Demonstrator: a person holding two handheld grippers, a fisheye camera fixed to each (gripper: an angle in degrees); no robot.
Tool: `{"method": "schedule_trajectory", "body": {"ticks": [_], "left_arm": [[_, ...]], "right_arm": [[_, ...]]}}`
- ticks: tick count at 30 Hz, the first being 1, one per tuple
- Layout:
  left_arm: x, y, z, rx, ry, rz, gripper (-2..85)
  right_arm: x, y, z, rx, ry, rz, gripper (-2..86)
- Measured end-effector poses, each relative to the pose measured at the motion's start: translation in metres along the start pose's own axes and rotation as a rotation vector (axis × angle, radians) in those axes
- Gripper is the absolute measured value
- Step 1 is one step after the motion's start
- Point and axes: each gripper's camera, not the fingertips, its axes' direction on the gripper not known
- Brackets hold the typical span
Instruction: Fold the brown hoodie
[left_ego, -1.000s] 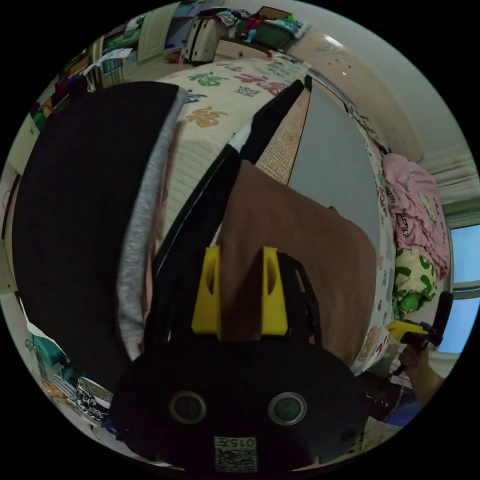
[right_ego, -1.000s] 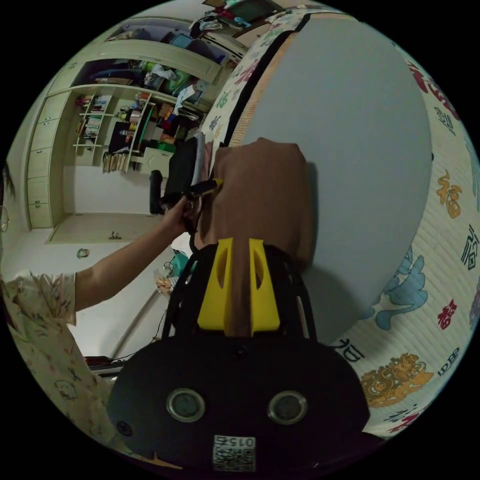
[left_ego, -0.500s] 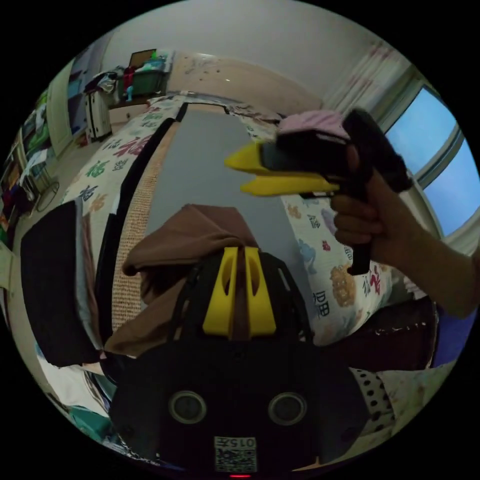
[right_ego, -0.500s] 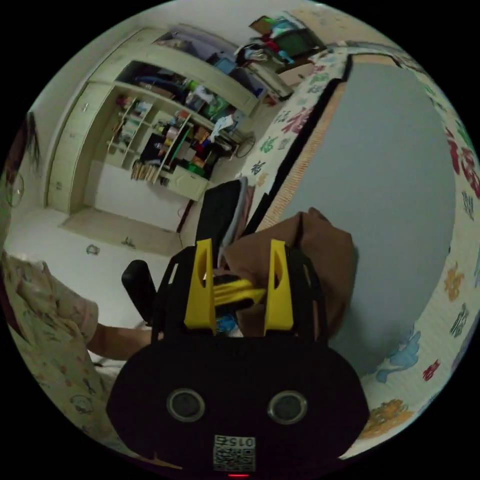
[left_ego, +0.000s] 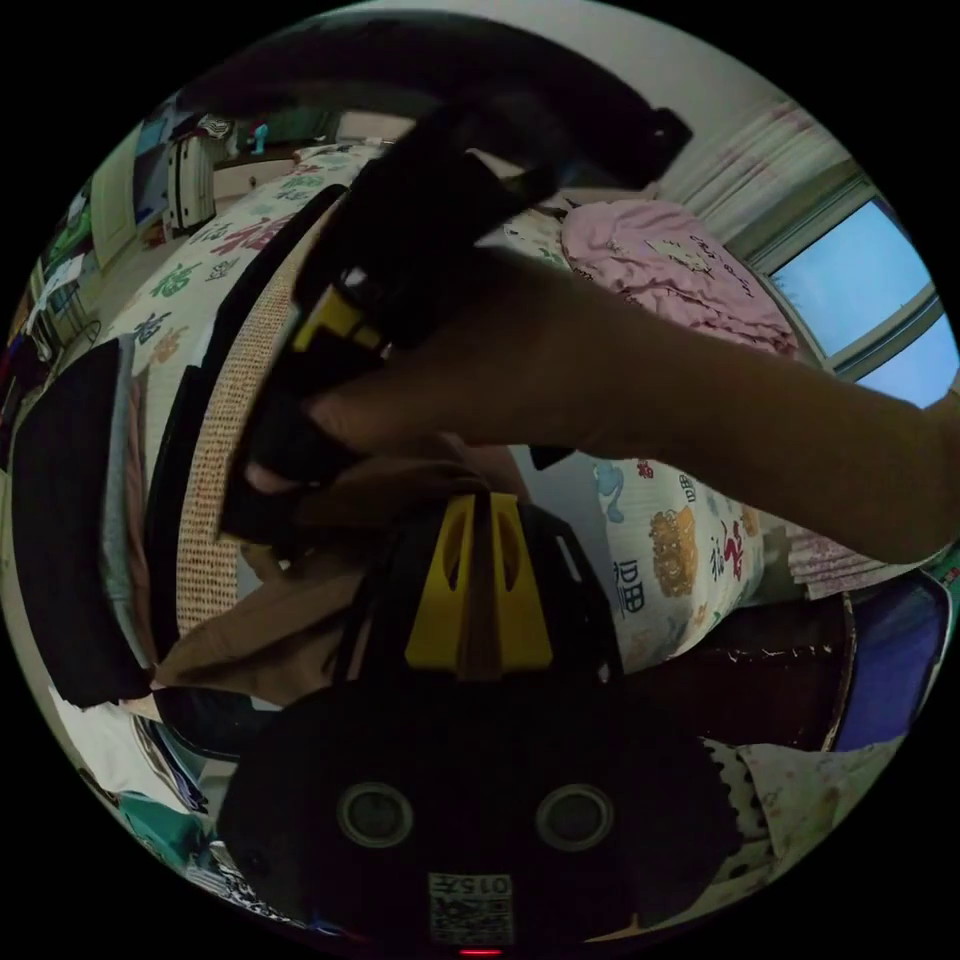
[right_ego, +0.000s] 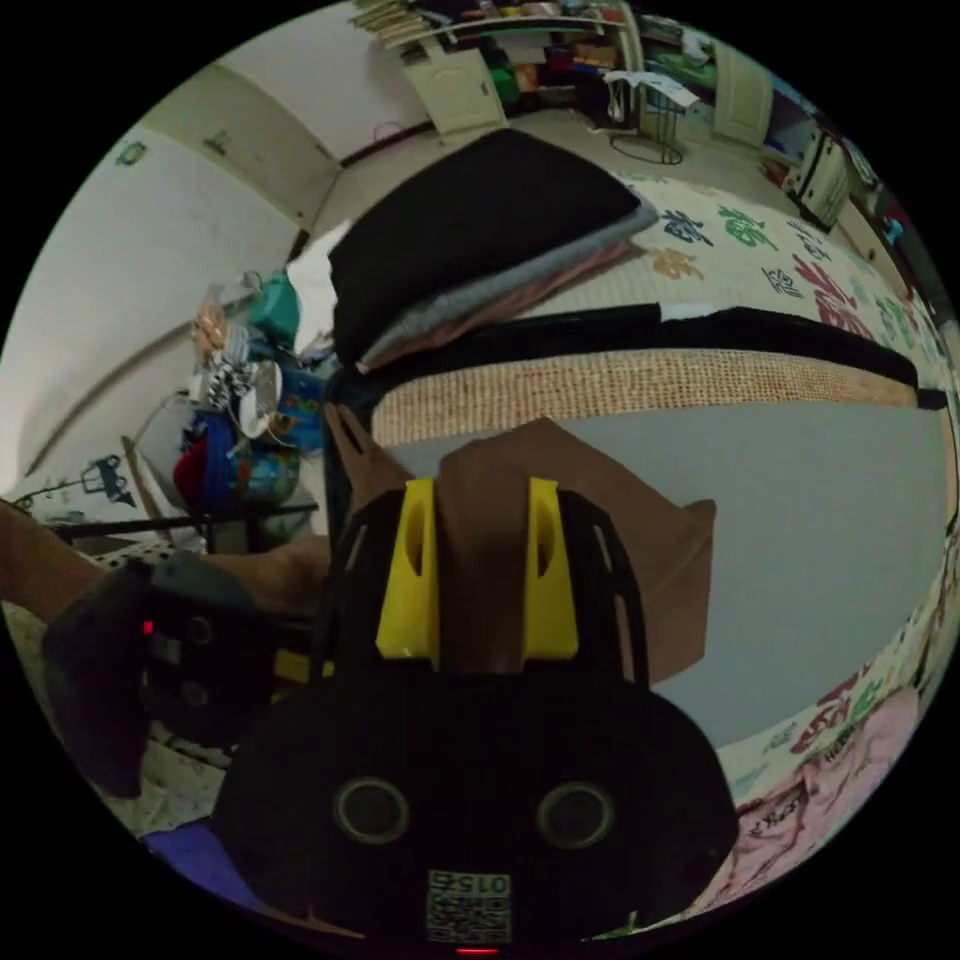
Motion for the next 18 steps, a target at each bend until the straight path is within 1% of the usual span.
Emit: {"method": "schedule_trajectory", "body": {"ticks": [1, 2, 3, 5, 6, 7, 8, 10, 11, 12, 13, 14, 16, 18], "left_arm": [[-0.003, 0.003, 0.003, 0.0, 0.003, -0.001, 0.5], [-0.006, 0.006, 0.006, -0.004, 0.01, -0.005, 0.7], [-0.009, 0.008, 0.007, -0.005, 0.014, -0.007, 0.8], [-0.018, 0.014, 0.006, -0.02, 0.042, 0.004, 1.4], [-0.021, 0.016, 0.004, -0.026, 0.05, 0.01, 1.5], [-0.027, 0.021, -0.004, -0.024, 0.066, 0.025, 1.9], [-0.035, 0.027, -0.016, -0.006, 0.08, 0.043, 2.4], [-0.054, 0.036, -0.037, 0.023, 0.107, 0.046, 3.7], [-0.071, 0.041, -0.05, 0.038, 0.118, 0.025, 4.8], [-0.081, 0.043, -0.056, 0.044, 0.117, 0.011, 5.4], [-0.102, 0.046, -0.066, 0.056, 0.1, -0.019, 6.0], [-0.123, 0.046, -0.073, 0.074, 0.076, -0.049, 6.8], [-0.153, 0.04, -0.075, 0.097, 0.044, -0.084, 8.7], [-0.177, 0.028, -0.058, 0.078, 0.034, -0.104, 10.9]], "right_arm": [[-0.002, -0.006, 0.0, -0.038, 0.028, 0.021, 6.4], [-0.001, -0.008, -0.002, -0.043, 0.033, 0.045, 4.2], [0.002, -0.008, -0.012, -0.017, -0.005, 0.092, 3.2], [0.015, 0.003, -0.039, 0.074, -0.117, 0.191, 2.1], [0.026, 0.019, -0.063, 0.159, -0.185, 0.27, 1.7], [0.039, 0.043, -0.089, 0.24, -0.214, 0.375, 1.3], [0.045, 0.056, -0.102, 0.271, -0.22, 0.424, 1.2], [0.064, 0.12, -0.148, 0.351, -0.231, 0.605, 0.9], [0.067, 0.136, -0.157, 0.357, -0.236, 0.646, 0.8], [0.072, 0.167, -0.172, 0.353, -0.229, 0.742, 0.7], [0.074, 0.195, -0.184, 0.339, -0.206, 0.832, 0.6], [0.075, 0.208, -0.189, 0.328, -0.189, 0.865, 0.6], [0.076, 0.251, -0.204, 0.25, -0.08, 1.014, 0.5], [0.08, 0.276, -0.21, 0.195, -0.012, 1.112, 0.4]]}}
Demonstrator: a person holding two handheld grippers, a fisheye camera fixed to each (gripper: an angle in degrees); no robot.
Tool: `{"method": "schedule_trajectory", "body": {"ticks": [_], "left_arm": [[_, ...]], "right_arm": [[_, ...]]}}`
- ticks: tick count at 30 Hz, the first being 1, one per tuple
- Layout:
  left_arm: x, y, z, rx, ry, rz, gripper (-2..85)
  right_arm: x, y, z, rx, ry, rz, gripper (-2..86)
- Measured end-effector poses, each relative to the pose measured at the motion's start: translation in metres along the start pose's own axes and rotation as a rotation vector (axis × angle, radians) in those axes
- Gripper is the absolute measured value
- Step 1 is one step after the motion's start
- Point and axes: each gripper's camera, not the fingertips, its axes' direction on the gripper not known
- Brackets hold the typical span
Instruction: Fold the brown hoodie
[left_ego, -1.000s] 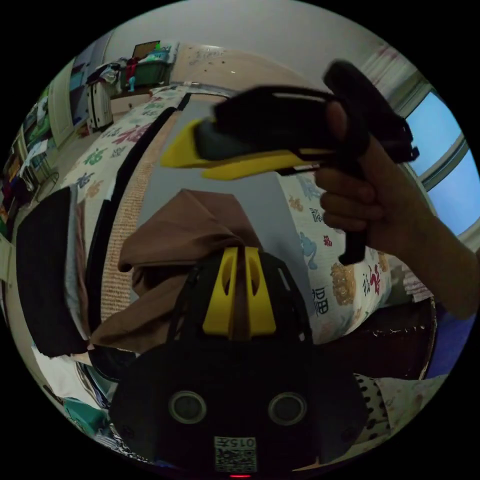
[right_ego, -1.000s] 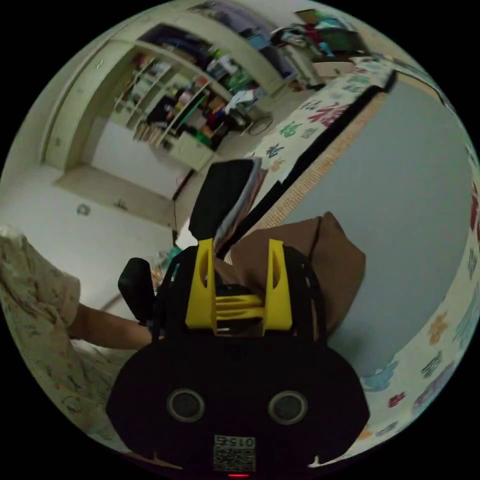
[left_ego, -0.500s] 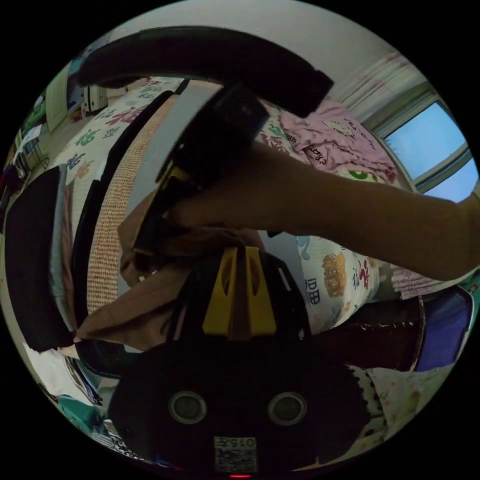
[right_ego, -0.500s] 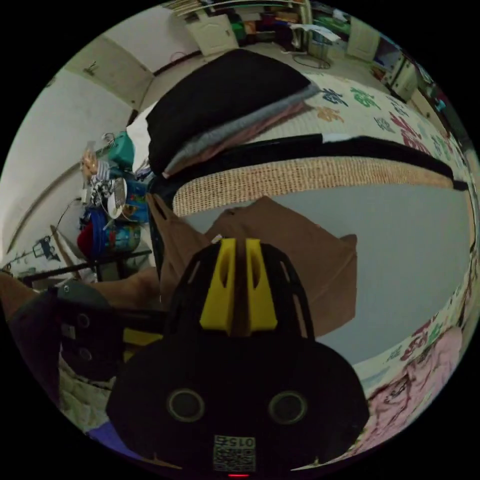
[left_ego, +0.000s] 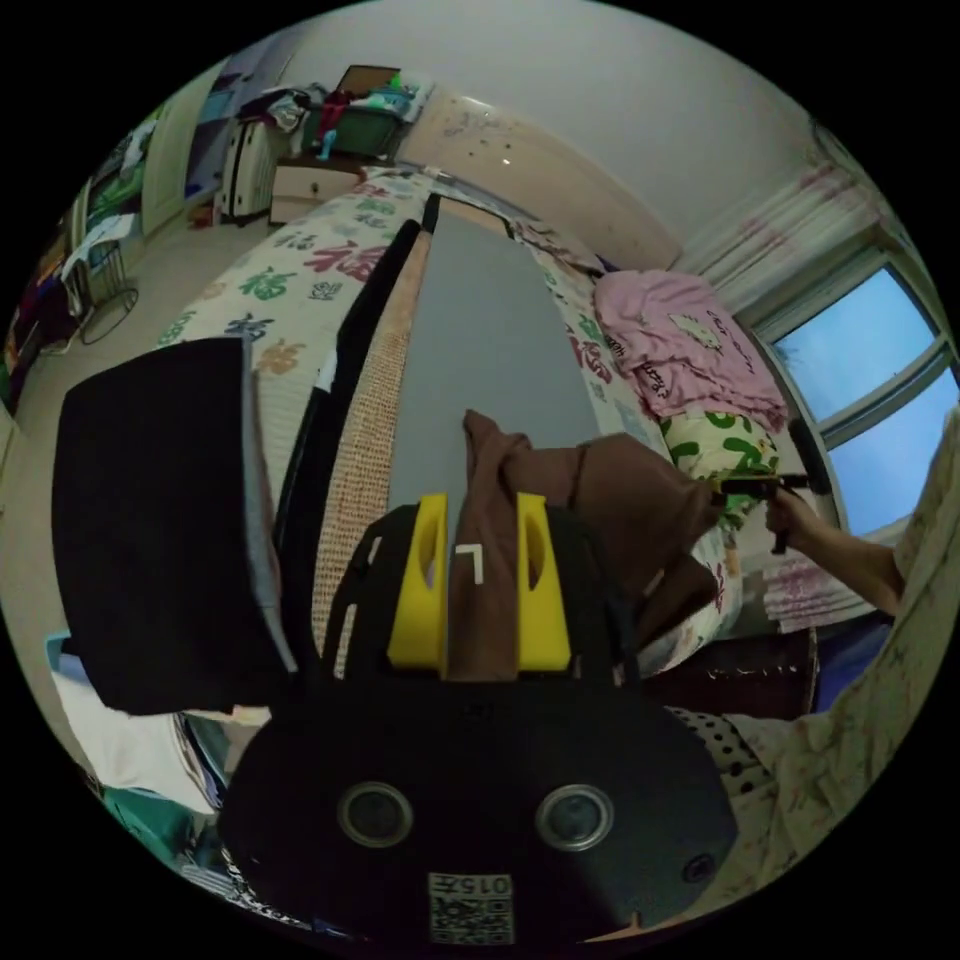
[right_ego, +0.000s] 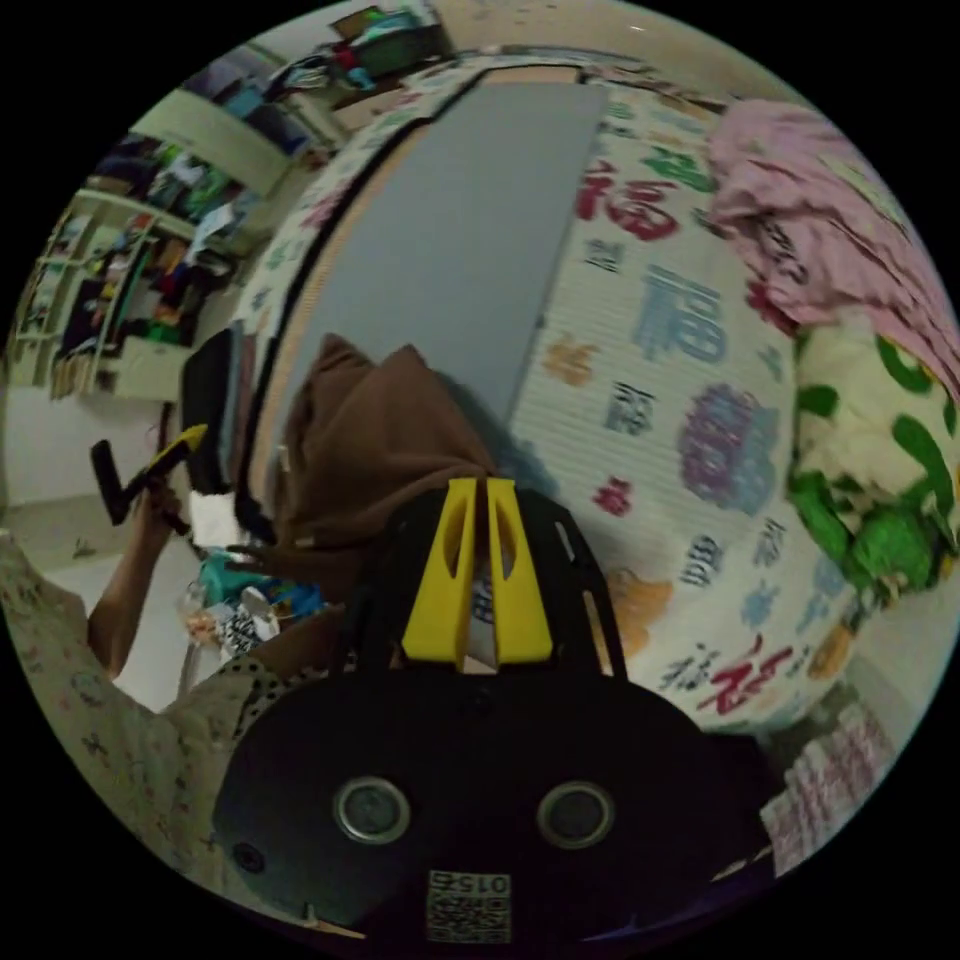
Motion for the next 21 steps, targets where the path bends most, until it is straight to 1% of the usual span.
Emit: {"method": "schedule_trajectory", "body": {"ticks": [3, 5, 6, 8, 11, 12, 14, 16, 18, 19, 21], "left_arm": [[-0.024, -0.025, 0.062, -0.053, 0.079, -0.036, 13.5], [-0.033, -0.043, 0.127, -0.102, 0.159, -0.063, 13.9], [-0.035, -0.047, 0.144, -0.121, 0.162, -0.077, 14.0], [-0.049, -0.064, 0.201, -0.181, 0.149, -0.17, 14.4], [-0.053, -0.083, 0.239, -0.192, 0.133, -0.201, 11.8], [-0.053, -0.086, 0.244, -0.193, 0.135, -0.198, 11.0], [-0.054, -0.094, 0.258, -0.266, 0.109, -0.185, 5.6], [-0.057, -0.097, 0.25, -0.276, 0.109, -0.168, 4.2], [-0.064, -0.099, 0.219, -0.238, 0.064, -0.161, 3.4], [-0.073, -0.098, 0.188, -0.196, 0.045, -0.168, 3.0], [-0.087, -0.097, 0.145, -0.169, 0.065, -0.177, 2.7]], "right_arm": [[0.032, 0.0, 0.0, -0.011, 0.03, 0.136, 0.4], [0.045, -0.003, 0.004, -0.024, 0.029, 0.191, 0.4], [0.05, -0.005, 0.005, -0.023, 0.031, 0.212, 0.4], [0.053, -0.009, 0.005, -0.018, 0.046, 0.22, 0.4], [0.058, -0.013, -0.003, -0.007, 0.048, 0.222, 0.4], [0.061, -0.013, -0.007, -0.004, 0.042, 0.227, 0.4], [0.067, -0.013, -0.014, -0.001, 0.036, 0.239, 0.4], [0.075, -0.012, -0.025, 0.007, 0.025, 0.264, 0.4], [0.081, -0.011, -0.034, 0.011, 0.027, 0.278, 0.4], [0.084, -0.011, -0.039, 0.019, 0.034, 0.274, 0.4], [0.088, -0.012, -0.046, 0.049, -0.006, 0.271, 0.4]]}}
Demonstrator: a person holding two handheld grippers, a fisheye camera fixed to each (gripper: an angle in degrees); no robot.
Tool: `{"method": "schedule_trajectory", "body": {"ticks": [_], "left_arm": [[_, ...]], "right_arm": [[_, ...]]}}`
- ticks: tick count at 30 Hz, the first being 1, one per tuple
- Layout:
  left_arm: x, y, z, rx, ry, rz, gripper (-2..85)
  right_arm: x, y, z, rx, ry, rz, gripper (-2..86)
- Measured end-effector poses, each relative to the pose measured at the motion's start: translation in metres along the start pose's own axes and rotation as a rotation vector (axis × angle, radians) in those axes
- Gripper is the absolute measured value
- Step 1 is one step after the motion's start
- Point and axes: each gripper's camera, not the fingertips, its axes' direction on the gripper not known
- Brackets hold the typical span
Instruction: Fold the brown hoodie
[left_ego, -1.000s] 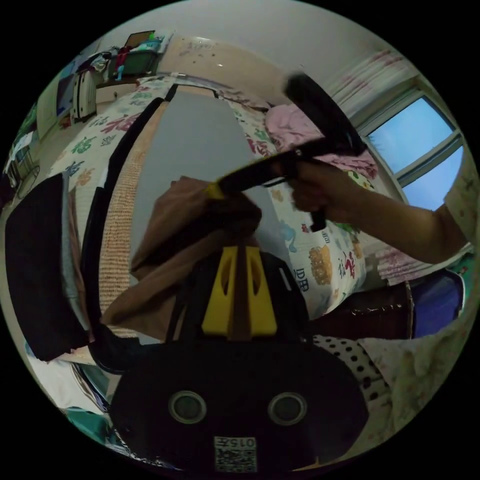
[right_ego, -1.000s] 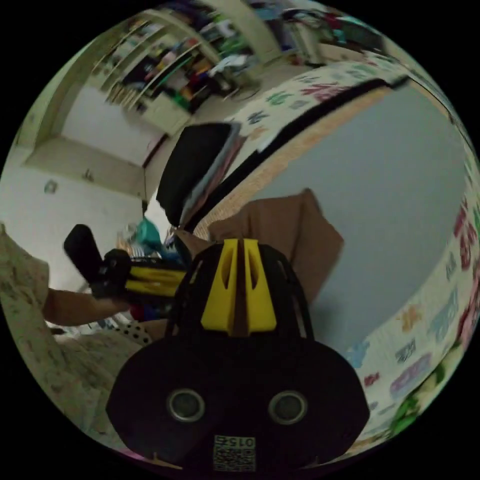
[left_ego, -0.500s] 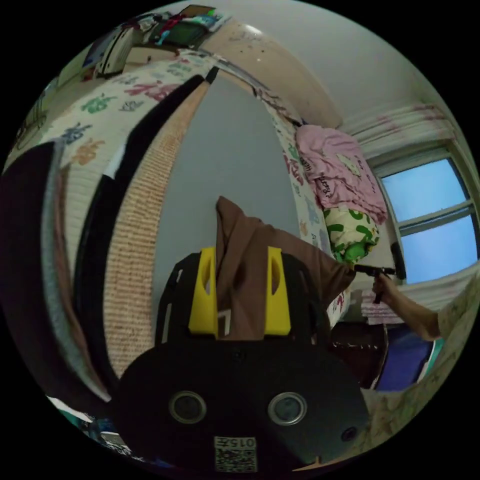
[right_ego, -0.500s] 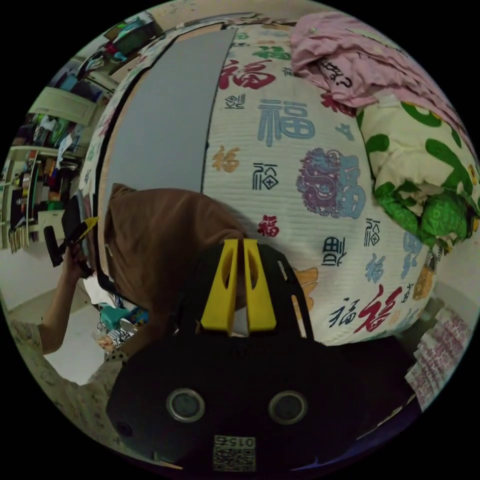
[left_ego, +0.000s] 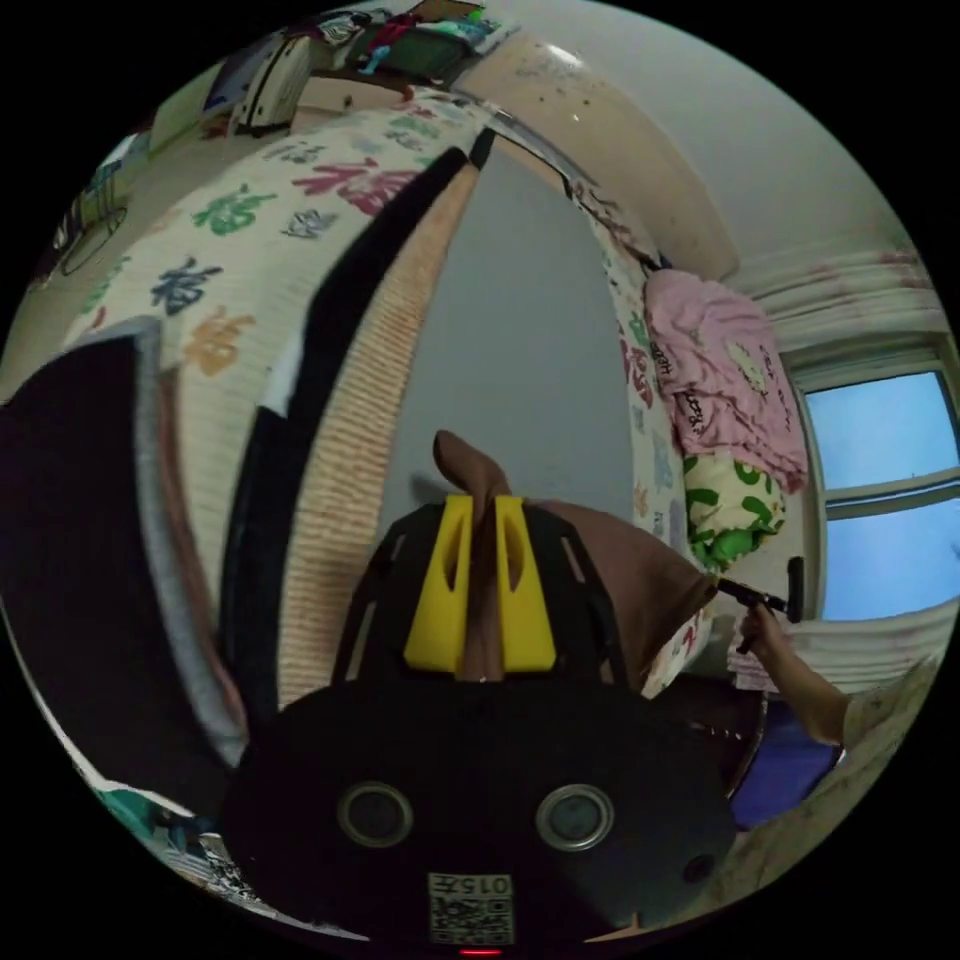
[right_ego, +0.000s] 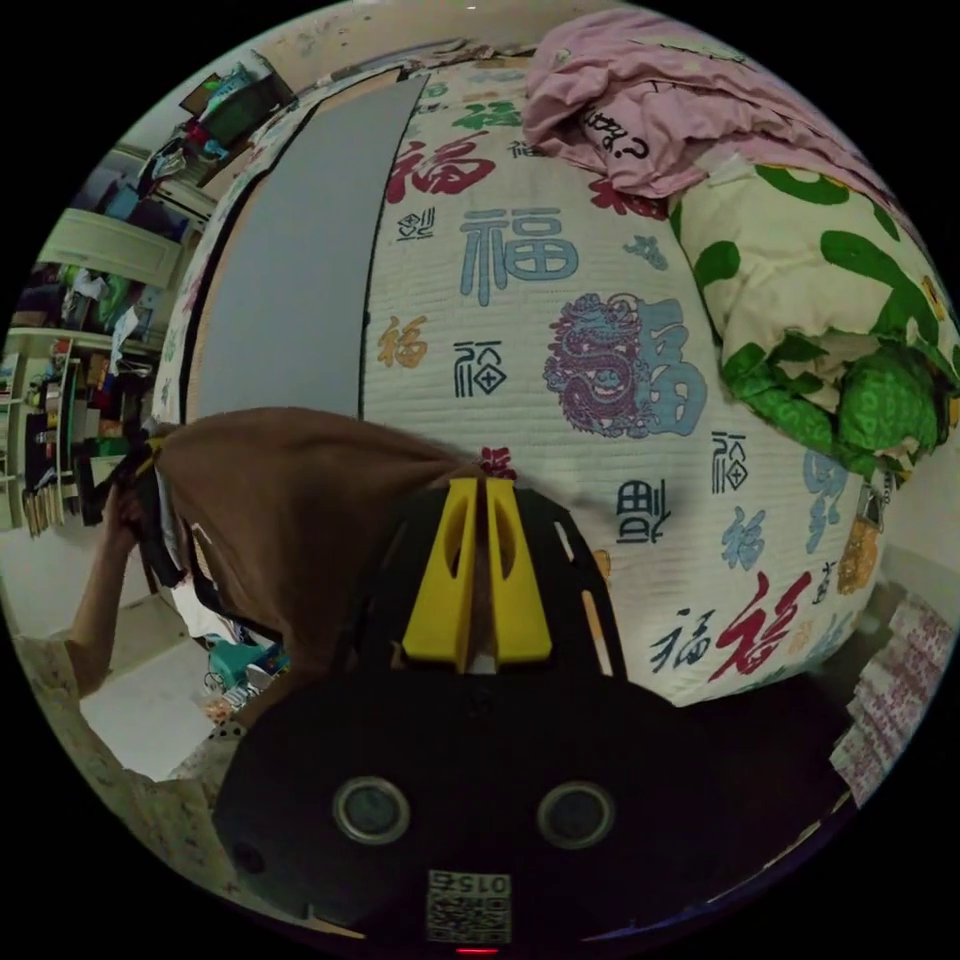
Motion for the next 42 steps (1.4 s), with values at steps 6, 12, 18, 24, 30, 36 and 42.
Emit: {"method": "schedule_trajectory", "body": {"ticks": [6, 12, 18, 24, 30, 36, 42], "left_arm": [[-0.007, -0.024, -0.075, 0.064, -0.186, 0.088, 5.0], [0.017, -0.05, -0.103, 0.213, -0.233, 0.101, 7.8], [-0.022, 0.042, -0.095, -0.101, -0.276, 0.001, 9.7], [-0.03, 0.136, -0.056, -0.256, -0.423, -0.105, 10.4], [-0.03, 0.127, -0.048, -0.3, -0.249, -0.198, 1.3], [0.023, 0.11, -0.1, -0.331, -0.315, -0.08, 0.0], [0.066, 0.104, -0.073, -0.443, -0.464, 0.01, 0.6]], "right_arm": [[-0.036, -0.06, 0.013, 0.112, -0.04, -0.067, 1.2], [-0.038, -0.08, 0.021, 0.123, 0.015, -0.022, 5.3], [0.009, 0.001, 0.047, -0.087, -0.16, 0.024, 11.3], [0.024, 0.08, 0.113, -0.31, -0.127, 0.079, 13.3], [0.025, 0.096, 0.174, -0.485, -0.088, 0.139, 5.9], [0.022, 0.13, 0.174, -0.465, 0.039, -0.115, 4.4], [0.017, 0.176, 0.223, -0.563, 0.241, -0.254, 4.7]]}}
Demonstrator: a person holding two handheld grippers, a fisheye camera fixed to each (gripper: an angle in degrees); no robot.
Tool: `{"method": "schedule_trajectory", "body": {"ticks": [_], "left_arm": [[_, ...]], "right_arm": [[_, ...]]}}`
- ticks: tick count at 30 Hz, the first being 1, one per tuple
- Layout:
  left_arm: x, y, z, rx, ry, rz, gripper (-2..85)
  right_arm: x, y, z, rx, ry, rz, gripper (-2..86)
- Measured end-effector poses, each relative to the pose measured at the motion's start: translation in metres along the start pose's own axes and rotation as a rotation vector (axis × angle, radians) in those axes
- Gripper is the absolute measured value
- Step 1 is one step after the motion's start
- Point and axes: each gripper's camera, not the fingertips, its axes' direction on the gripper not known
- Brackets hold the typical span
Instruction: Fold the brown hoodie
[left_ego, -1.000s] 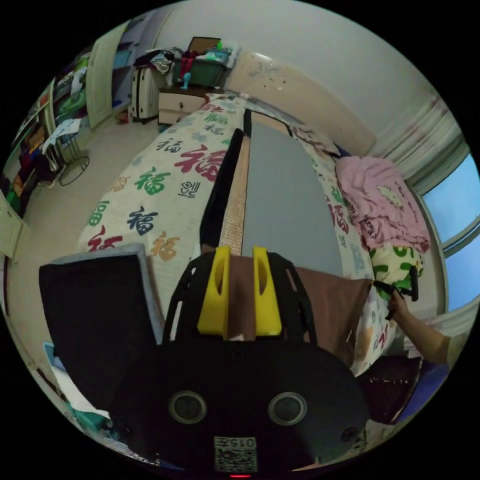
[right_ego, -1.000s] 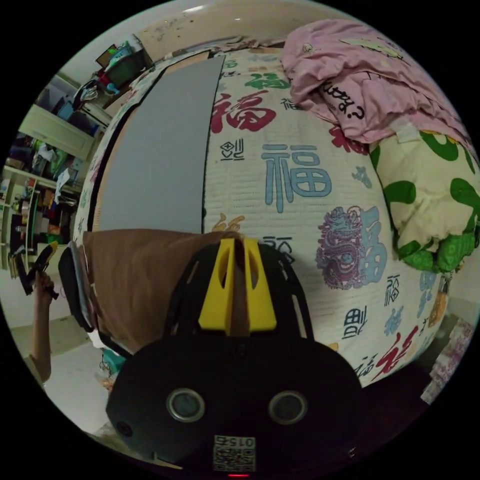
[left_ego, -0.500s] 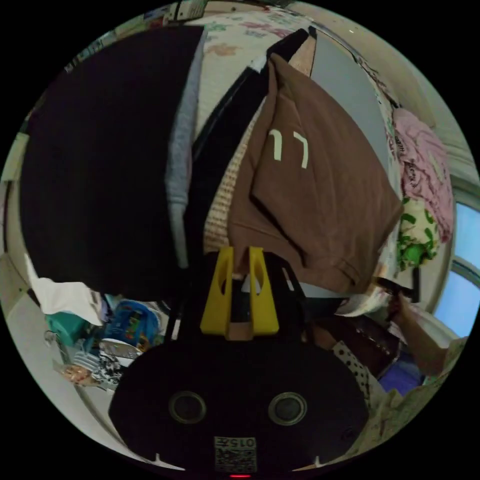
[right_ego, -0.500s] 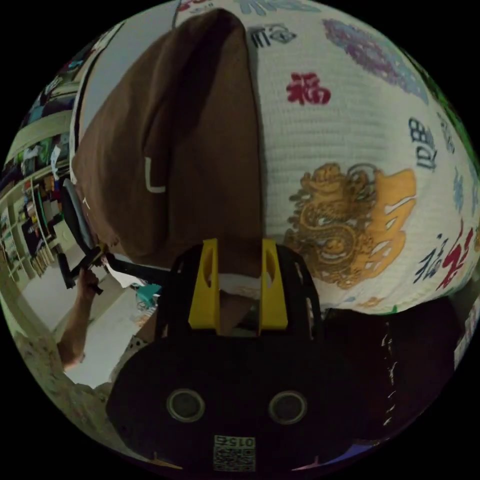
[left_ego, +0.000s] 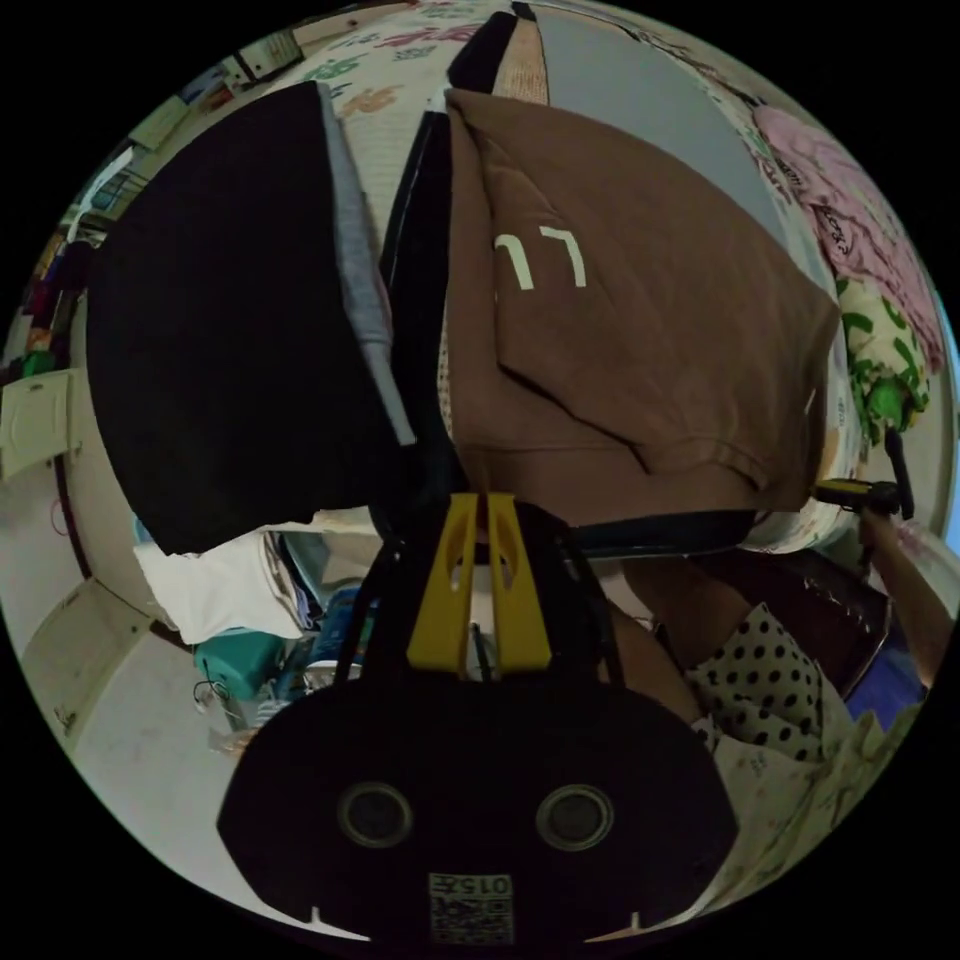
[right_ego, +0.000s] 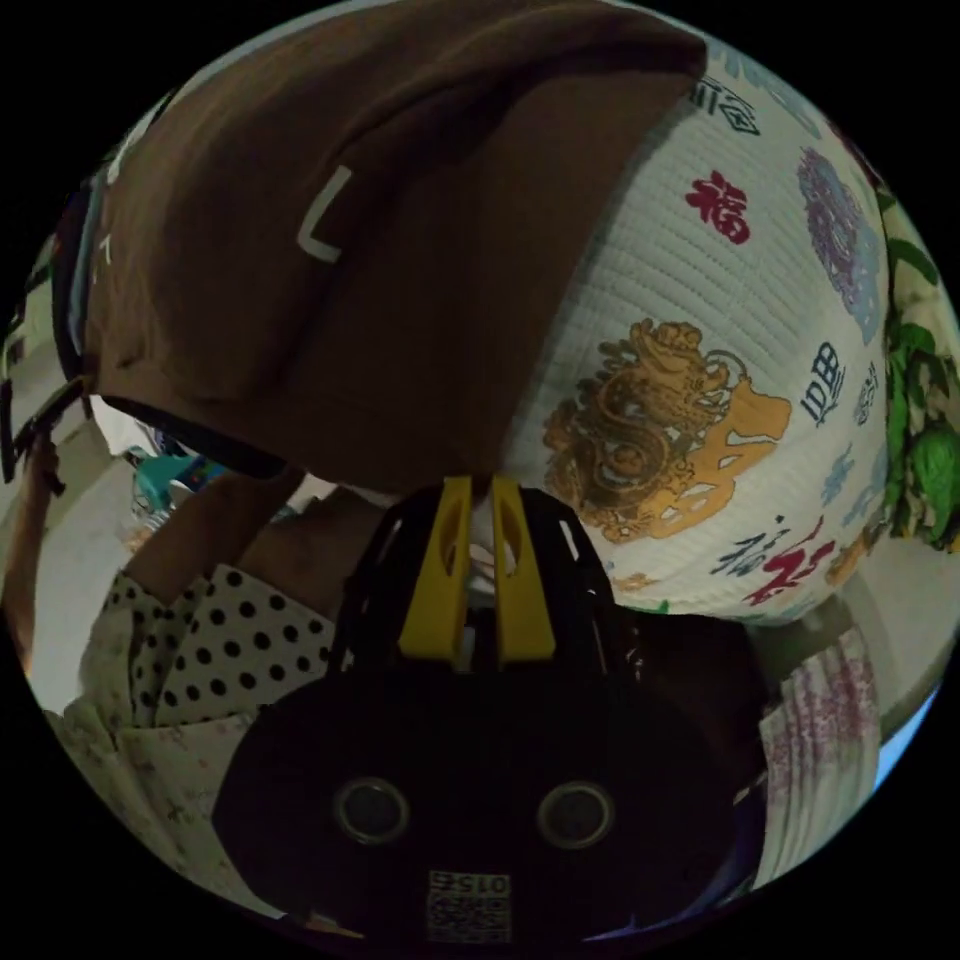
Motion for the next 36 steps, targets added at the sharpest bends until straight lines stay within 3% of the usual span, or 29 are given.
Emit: {"method": "schedule_trajectory", "body": {"ticks": [3, 5, 7, 10, 14, 16, 19, 22, 23, 27, 29, 33, 36], "left_arm": [[0.011, -0.003, -0.019, -0.016, -0.036, -0.016, 2.4], [0.03, -0.001, -0.049, 0.01, -0.071, 0.104, 6.1], [0.06, 0.001, -0.084, 0.103, -0.03, 0.304, 7.2], [0.122, -0.016, -0.116, 0.162, -0.099, 0.586, 10.2], [0.205, -0.069, -0.094, 0.03, -0.174, 0.916, 11.7], [0.227, -0.082, -0.086, 0.033, -0.218, 1.001, 12.0], [0.251, -0.096, -0.072, -0.021, -0.264, 1.122, 12.0], [0.26, -0.102, -0.047, -0.135, -0.331, 1.182, 7.4], [0.261, -0.102, -0.052, -0.09, -0.354, 1.201, 4.4], [0.254, -0.125, -0.093, -0.109, -0.24, 1.15, -0.1], [0.238, -0.157, -0.153, -0.059, -0.15, 1.087, -0.5], [0.198, -0.25, -0.268, 0.122, -0.017, 0.932, -0.4], [0.164, -0.349, -0.36, 0.43, 0.053, 0.719, 0.9]], "right_arm": [[0.001, 0.019, 0.019, -0.021, 0.105, 0.034, 6.3], [-0.014, 0.036, 0.006, 0.111, 0.093, -0.072, 6.8], [-0.054, 0.053, -0.017, 0.321, 0.167, -0.309, 7.2], [-0.11, 0.052, -0.019, 0.432, 0.267, -0.636, 9.4], [-0.15, 0.036, 0.02, 0.344, 0.364, -0.952, 11.3], [-0.159, 0.028, 0.049, 0.203, 0.428, -1.089, 12.7], [-0.155, 0.028, 0.063, 0.229, 0.507, -1.154, 9.1], [-0.152, 0.024, 0.061, 0.233, 0.547, -1.167, 4.9], [-0.151, 0.021, 0.058, 0.222, 0.524, -1.153, 3.5], [-0.12, -0.013, 0.005, 0.145, 0.234, -1.007, 0.3], [-0.091, -0.033, -0.041, 0.174, 0.126, -0.927, 0.0], [-0.015, -0.102, -0.196, 0.458, 0.025, -0.69, 0.0], [0.029, -0.166, -0.306, 0.75, -0.008, -0.428, 0.8]]}}
